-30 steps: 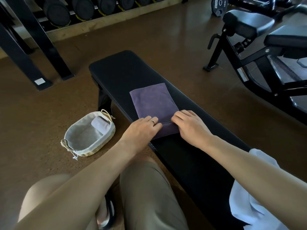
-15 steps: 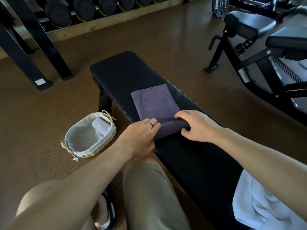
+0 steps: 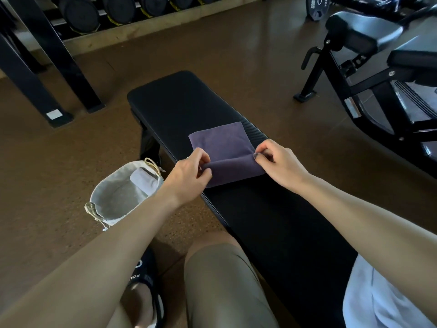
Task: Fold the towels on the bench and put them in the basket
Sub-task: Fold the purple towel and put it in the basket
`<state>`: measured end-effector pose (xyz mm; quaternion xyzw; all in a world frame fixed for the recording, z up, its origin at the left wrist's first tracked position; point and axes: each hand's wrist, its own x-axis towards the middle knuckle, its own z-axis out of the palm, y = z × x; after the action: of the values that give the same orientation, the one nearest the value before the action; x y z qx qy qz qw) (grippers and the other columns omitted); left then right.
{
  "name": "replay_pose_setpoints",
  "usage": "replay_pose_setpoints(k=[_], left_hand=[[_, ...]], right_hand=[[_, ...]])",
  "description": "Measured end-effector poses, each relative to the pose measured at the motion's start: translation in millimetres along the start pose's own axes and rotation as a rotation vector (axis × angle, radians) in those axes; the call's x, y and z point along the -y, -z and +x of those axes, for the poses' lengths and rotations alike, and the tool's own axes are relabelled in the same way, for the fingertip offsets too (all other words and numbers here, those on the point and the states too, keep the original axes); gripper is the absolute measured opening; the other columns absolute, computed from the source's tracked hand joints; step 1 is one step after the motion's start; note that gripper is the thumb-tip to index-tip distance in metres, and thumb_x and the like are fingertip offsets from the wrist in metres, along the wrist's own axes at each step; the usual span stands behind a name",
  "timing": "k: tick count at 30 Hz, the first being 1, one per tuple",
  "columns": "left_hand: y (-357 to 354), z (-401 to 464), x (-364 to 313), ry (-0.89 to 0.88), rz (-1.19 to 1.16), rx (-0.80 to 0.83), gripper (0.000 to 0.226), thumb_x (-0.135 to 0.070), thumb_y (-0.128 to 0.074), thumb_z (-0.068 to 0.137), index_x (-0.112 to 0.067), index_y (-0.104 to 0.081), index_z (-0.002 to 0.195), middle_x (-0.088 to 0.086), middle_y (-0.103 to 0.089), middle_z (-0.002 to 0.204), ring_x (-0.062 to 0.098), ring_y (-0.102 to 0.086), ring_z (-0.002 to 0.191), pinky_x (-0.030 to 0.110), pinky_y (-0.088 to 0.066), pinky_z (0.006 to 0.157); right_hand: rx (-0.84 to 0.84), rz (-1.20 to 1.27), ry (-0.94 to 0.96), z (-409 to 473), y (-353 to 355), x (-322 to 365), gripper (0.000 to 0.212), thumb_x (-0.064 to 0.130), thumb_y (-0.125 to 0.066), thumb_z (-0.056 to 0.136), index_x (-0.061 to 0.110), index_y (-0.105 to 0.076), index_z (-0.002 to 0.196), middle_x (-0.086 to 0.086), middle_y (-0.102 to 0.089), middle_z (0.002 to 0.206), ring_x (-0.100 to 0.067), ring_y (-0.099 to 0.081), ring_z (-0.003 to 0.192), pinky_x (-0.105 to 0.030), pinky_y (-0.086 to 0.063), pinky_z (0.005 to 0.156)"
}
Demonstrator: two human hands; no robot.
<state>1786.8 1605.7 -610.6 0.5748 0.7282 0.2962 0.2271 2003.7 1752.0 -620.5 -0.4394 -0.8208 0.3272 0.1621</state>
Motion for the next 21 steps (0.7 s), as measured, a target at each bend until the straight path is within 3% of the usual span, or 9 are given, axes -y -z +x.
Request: replay_pose_setpoints(k=[3,6,12,17,21], left_hand=[[-1.1,5.6,4.6,0.046,-0.053,-0.036,0.009,-0.022,-0.055,0.103,-0.024,-0.052,0.111,-0.004,-0.063,0.101,0.008,-0.062,0.089,0.019,-0.05,0.071],[-3.5,10.6,6.7,0.081,-0.06,-0.047,0.007,-0.024,-0.054,0.104,-0.023,-0.053,0.111,-0.003,-0.063,0.101,0.009,-0.063,0.088,0.028,-0.055,0.073],[-6.2,16.9,5.6,0.158,-0.05,-0.043,0.004,-0.02,-0.051,0.105,-0.022,-0.051,0.108,0.0,-0.063,0.098,0.013,-0.065,0.084,0.034,-0.058,0.072],[-11.0,19.6,2.4,0.168,0.016,-0.031,0.006,-0.017,-0.049,0.105,-0.023,-0.047,0.103,-0.002,-0.059,0.091,0.011,-0.06,0.076,0.021,-0.04,0.058],[-12.7,20.7,-3.8,0.149,0.111,-0.036,0.009,-0.016,-0.046,0.105,-0.024,-0.042,0.107,-0.003,-0.052,0.094,0.007,-0.052,0.075,0.017,-0.033,0.057]], right_hand=[[-0.048,-0.073,-0.006,8.7,-5.8,1.6,0.018,0.024,-0.054,0.105,0.014,-0.062,0.118,-0.002,-0.068,0.103,-0.019,-0.066,0.092,-0.029,-0.052,0.081],[-0.074,-0.158,0.021,14.6,-12.0,1.7,0.024,0.027,-0.052,0.107,0.015,-0.059,0.127,-0.006,-0.07,0.112,-0.02,-0.07,0.098,-0.031,-0.058,0.085],[-0.143,-0.348,0.019,27.9,-21.9,11.0,0.027,0.029,-0.046,0.109,0.012,-0.054,0.128,-0.01,-0.071,0.109,-0.023,-0.071,0.09,-0.035,-0.057,0.078],[-0.121,-0.533,0.009,31.9,-29.7,15.8,0.029,0.031,-0.037,0.111,0.014,-0.048,0.132,-0.009,-0.072,0.109,-0.025,-0.072,0.089,-0.039,-0.056,0.081],[-0.104,-0.651,0.007,33.6,-32.3,17.5,0.028,0.03,-0.033,0.112,0.014,-0.044,0.133,-0.008,-0.072,0.107,-0.027,-0.072,0.086,-0.036,-0.047,0.07]])
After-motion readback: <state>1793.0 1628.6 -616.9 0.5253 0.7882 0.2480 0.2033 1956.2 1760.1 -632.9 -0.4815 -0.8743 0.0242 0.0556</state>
